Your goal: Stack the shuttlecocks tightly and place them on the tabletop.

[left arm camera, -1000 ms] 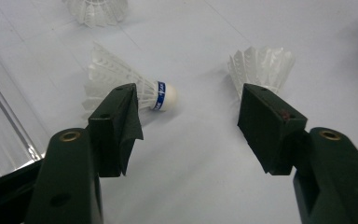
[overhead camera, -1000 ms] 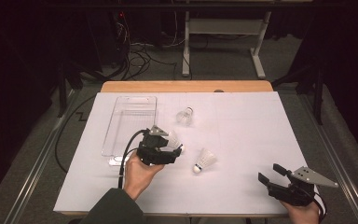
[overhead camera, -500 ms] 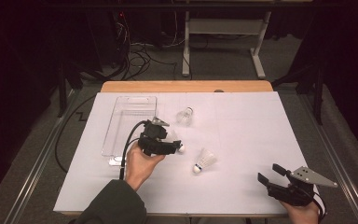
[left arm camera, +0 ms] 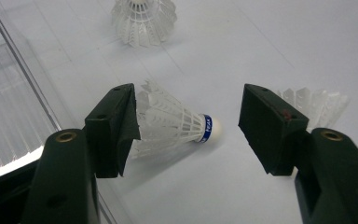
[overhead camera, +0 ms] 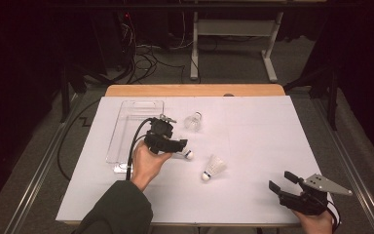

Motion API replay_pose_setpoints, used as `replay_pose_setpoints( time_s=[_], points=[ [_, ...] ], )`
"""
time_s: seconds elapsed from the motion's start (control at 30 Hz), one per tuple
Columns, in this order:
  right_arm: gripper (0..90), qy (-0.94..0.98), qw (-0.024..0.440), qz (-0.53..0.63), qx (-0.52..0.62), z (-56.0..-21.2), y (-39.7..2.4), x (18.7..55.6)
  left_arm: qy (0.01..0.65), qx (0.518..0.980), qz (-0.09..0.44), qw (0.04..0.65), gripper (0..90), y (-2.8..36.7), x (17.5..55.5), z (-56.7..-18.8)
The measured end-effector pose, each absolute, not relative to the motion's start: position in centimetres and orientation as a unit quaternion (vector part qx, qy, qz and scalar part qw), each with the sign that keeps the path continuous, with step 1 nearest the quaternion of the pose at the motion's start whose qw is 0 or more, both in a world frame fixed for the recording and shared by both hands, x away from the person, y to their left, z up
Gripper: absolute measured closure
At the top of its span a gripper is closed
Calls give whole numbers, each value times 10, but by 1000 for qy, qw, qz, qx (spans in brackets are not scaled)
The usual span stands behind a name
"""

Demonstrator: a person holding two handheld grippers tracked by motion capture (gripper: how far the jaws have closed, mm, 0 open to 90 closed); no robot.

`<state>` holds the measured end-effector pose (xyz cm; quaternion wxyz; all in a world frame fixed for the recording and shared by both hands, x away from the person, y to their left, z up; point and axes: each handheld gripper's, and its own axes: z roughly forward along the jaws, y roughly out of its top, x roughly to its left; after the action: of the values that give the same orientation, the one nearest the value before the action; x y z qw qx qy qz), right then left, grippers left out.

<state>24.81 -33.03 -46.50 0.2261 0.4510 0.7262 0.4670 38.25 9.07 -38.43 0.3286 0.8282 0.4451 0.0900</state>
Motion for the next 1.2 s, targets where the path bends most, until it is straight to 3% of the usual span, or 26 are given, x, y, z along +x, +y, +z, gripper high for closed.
replay_pose_setpoints(
  time_s=[0.83,1.2],
  points=[
    [285,729,224,468,447,-465,-330,248,472,831,75,284,418,84,411,-399],
    [285,729,224,468,446,-465,-330,248,472,836,57,274,482,82,414,-404]
  ],
)
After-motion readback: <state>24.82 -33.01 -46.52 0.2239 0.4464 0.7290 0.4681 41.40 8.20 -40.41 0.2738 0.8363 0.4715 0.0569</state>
